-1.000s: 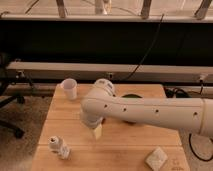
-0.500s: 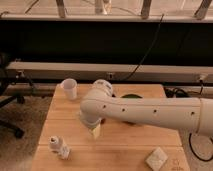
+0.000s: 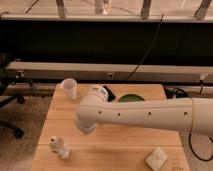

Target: Knock the bottle over

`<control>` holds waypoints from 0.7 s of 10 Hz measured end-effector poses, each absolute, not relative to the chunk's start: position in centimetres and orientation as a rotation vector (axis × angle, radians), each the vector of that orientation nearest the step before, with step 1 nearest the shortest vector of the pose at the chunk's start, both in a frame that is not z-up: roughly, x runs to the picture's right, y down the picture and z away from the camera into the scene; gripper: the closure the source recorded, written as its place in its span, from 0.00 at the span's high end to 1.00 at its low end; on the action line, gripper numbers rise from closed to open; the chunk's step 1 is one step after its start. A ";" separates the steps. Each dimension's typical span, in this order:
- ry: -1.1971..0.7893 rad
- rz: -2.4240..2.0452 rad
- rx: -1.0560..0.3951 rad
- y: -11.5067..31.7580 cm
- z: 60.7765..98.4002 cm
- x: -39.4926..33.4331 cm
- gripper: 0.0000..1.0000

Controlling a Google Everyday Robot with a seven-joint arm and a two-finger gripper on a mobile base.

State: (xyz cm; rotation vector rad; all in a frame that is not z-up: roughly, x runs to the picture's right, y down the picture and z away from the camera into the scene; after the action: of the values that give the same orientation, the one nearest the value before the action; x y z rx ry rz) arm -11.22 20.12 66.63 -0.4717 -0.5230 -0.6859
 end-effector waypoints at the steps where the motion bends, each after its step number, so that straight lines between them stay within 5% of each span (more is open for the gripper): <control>1: -0.533 -0.692 -0.473 20.5 66.5 -11.8 0.01; 7: -0.602 -0.759 -0.482 22.9 65.0 -16.4 0.00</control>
State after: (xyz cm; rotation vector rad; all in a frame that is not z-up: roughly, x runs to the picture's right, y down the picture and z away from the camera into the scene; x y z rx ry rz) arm -16.39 22.91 64.97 -0.4816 -0.6017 -0.7586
